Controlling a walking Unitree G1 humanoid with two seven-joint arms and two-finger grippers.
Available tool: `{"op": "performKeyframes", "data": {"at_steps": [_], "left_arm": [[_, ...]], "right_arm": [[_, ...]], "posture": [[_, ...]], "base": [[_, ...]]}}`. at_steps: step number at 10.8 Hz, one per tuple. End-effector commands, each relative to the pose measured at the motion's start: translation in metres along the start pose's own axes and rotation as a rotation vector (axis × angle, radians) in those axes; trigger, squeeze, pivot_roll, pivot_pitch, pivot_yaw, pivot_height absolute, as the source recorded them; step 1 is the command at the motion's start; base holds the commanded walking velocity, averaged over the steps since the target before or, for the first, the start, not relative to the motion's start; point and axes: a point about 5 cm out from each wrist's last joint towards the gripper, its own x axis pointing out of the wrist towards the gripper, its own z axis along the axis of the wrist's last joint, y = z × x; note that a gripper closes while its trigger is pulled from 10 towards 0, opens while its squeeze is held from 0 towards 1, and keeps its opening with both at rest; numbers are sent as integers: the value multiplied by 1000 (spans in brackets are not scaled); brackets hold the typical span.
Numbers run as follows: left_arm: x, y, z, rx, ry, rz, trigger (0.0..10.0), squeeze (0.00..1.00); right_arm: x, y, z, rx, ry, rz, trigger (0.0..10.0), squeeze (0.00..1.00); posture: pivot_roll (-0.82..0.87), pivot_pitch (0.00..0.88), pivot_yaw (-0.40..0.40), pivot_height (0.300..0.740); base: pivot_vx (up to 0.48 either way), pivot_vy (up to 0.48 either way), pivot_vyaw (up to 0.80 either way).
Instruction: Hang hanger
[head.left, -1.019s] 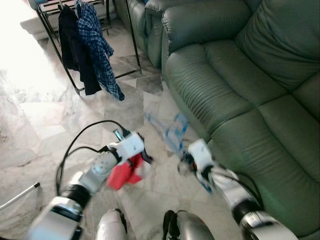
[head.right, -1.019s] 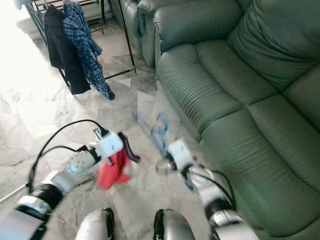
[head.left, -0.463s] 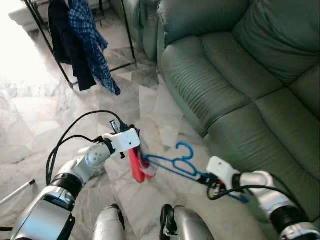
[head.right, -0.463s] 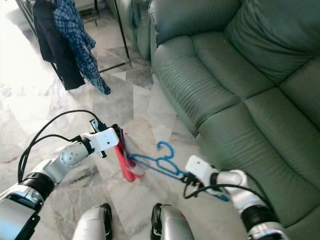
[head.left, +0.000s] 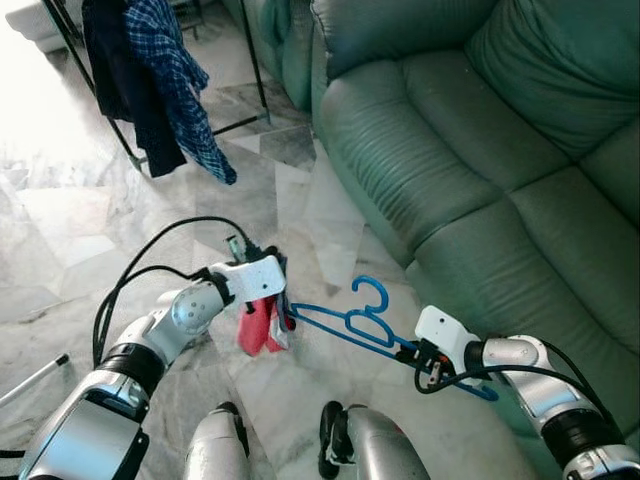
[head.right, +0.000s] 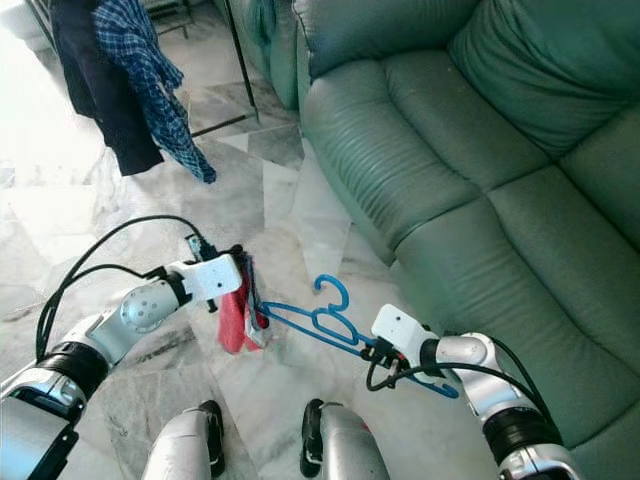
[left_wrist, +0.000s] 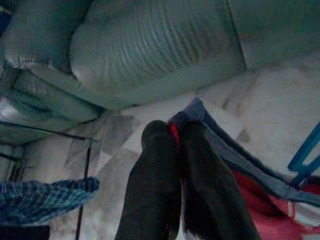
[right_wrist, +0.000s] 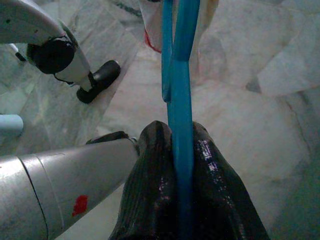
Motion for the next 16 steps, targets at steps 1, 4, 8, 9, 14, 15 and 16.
{"op": "performKeyframes", "data": {"at_steps": [1,4,8,9,14,15,16], "left_arm": [[2,0,10,-10,-53,-2,10000,0],[7,6,31,-43,-125,42,10000,0],[8,5,27,-44,-74,82,10000,0],[9,5,28,-34,-65,90,10000,0],[9,4,23,-16,-22,116,10000,0],[10,6,21,-5,3,129,10000,0],[10,10,17,3,35,150,10000,0]], "right_arm": [[2,1,-3,32,2,-10,10000,0],[13,-4,11,51,-39,-60,10000,0],[12,-7,30,17,-108,-34,10000,0],[10,0,29,3,-100,47,10000,0],[-3,-2,18,-16,-12,94,10000,0],[-4,-3,16,-14,0,84,10000,0],[-7,-5,10,4,30,53,10000,0]], "posture": [[-54,278,-70,740],[-47,280,-70,740],[-53,274,-70,740],[-54,272,-72,740],[-59,271,-80,740],[-57,269,-80,740],[-55,267,-80,740]], "base": [[0,0,0],[0,0,0],[0,0,0],[0,0,0],[0,0,0],[0,0,0],[0,0,0]]}}
